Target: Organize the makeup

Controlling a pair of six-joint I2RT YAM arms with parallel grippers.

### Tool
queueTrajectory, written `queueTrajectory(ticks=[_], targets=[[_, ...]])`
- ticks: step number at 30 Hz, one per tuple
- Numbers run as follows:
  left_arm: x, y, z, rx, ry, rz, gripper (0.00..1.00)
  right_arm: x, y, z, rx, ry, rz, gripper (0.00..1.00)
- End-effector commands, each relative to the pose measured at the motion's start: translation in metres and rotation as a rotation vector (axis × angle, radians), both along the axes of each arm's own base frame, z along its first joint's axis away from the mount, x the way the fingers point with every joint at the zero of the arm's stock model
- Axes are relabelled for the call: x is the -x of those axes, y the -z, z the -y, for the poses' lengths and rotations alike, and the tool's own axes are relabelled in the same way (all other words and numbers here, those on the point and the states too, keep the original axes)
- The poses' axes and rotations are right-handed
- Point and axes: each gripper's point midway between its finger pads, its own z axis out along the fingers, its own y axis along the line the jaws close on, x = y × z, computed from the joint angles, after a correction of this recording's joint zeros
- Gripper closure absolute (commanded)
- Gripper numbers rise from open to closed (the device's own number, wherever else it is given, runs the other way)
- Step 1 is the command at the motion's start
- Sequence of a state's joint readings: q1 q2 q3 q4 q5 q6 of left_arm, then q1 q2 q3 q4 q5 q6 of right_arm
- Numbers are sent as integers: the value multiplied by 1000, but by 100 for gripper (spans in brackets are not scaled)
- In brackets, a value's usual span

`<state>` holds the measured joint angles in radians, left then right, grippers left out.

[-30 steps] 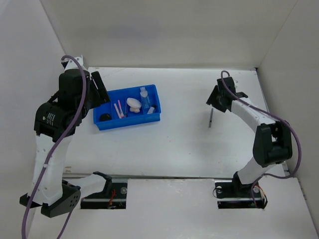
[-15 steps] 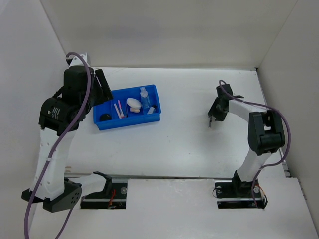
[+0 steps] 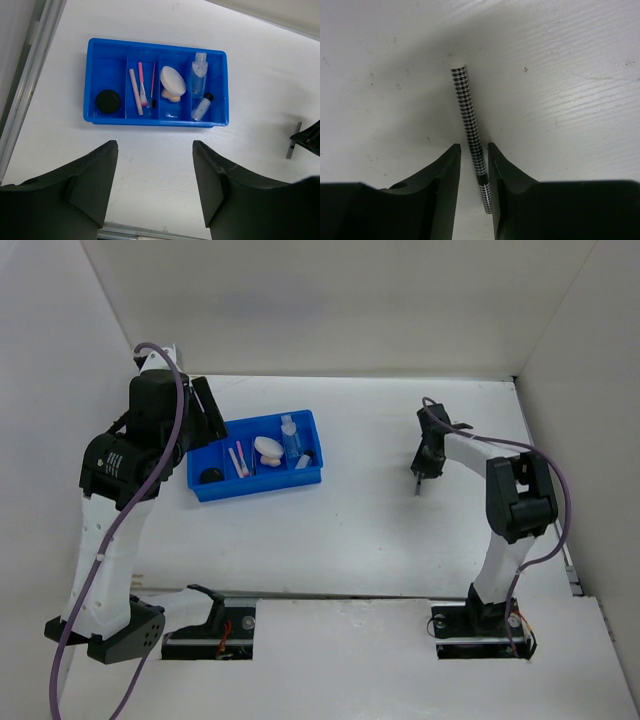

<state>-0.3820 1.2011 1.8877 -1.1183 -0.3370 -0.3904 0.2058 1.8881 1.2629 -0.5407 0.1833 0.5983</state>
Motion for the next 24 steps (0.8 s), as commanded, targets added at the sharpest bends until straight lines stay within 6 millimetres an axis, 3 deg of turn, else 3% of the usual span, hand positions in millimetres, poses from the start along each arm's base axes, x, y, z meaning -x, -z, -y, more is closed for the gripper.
queueTrajectory(ticks=[1,9,12,13,14,16,17,19,20,21,22,23,24], targets=[[3,-20,-4,18,-6,68,42,-3,-3,3,44,-6,-16,67],[7,-18,-9,-2,-17,63,42,-4,-9,-2,90,-19,-18,88],[9,-20,-10,-7,-13,71,42,-5,-36,-13,110,-44,40,93],[9,-20,-10,-7,-13,71,42,-7,-49,-25,109,-68,80,93],[9,-20,-10,-7,-13,71,42,-14,-75,-38,76,-97,143,94],[9,-20,-10,-7,-13,71,42,-18,-101,-65,26,-166,203,94],[9,-20,-10,-7,-13,71,42,-22,-126,-98,-24,-240,258,94],[10,-18,-12,-16,-22,64,42,-24,-156,-134,-78,-310,325,94],[10,-18,-12,-16,-22,64,42,-15,-168,-168,-116,-392,346,94],[11,-22,-13,-12,-22,74,42,-22,-190,-193,-159,-431,395,94],[11,-22,-13,-12,-22,74,42,-20,-198,-212,-182,-480,404,94],[11,-22,-15,-17,-31,76,42,-8,-205,-246,-247,-562,403,94],[13,-24,-16,-13,-32,84,42,-11,-234,-269,-301,-600,463,94]])
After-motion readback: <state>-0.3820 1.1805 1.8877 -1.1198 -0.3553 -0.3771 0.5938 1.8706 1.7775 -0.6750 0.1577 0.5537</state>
